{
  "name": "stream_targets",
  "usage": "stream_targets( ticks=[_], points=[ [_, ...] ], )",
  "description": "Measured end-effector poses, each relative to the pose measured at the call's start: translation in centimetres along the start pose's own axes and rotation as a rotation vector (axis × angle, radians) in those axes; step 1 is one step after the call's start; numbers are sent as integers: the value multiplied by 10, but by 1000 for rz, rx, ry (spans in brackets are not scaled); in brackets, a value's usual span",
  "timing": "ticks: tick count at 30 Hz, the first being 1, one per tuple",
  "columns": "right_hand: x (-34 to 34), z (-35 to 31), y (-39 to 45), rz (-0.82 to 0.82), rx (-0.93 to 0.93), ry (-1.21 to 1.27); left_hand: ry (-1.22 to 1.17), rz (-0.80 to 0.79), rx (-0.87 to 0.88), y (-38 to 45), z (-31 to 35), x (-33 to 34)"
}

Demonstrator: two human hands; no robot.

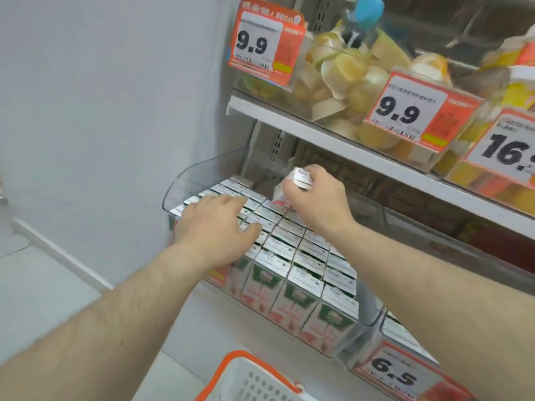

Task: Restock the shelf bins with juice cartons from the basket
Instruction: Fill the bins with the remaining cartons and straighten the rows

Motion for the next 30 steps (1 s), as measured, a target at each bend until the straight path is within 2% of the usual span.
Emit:
stream_targets(
  ticks=[2, 4, 6, 8, 19, 24, 30],
  points=[
    [23, 4, 21, -43, -15, -101, 96, -82, 32, 3, 0, 9],
    [47, 6, 45, -73, 83, -151, 168, -181, 44, 6, 0, 15],
    [68, 9, 66, -77, 197, -131, 206, -210, 52, 8, 0, 18],
    [85, 15, 78, -90, 230, -143, 212, -211, 47, 8, -1, 18],
    [119, 24, 73, -510, 361, -71, 228, -239, 40, 7, 1, 19],
    [117, 34, 76, -592, 492, -44, 224, -236, 44, 8, 0, 20],
    [119, 26, 78, -652, 515, -71, 224, -221, 49, 8, 0, 21]
  ],
)
Point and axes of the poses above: each hand's wrist, its own y-axis towards the middle knuckle, its own x-axis out of the palm, z = x × y, the point moved 2 cm from there along y, towards the middle knuckle, and after that the axes turned 15 degrees about z, right-handed, at the moved point
